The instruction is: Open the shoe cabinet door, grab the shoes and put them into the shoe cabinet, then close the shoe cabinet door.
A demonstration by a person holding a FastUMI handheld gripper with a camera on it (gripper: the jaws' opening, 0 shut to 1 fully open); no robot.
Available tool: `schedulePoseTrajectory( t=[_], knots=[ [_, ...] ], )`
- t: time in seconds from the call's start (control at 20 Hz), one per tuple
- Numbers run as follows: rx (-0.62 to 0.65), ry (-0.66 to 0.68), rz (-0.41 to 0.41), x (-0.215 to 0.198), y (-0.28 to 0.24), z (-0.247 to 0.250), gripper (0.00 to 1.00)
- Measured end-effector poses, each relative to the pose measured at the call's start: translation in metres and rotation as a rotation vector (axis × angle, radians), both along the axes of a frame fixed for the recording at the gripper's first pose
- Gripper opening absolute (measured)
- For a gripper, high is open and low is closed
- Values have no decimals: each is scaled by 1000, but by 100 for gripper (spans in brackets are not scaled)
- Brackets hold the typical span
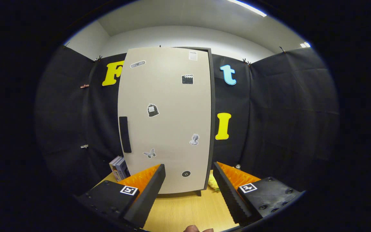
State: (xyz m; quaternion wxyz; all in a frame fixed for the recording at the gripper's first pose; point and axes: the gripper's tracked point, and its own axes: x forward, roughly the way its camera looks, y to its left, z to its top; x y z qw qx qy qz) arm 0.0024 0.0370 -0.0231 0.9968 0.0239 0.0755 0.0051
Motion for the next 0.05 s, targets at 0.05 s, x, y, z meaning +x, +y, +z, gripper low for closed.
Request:
schedulePoseTrajectory(
  t=[0.05],
  knots=[
    [-1,-1,-2,0,1,0,98]
  ],
)
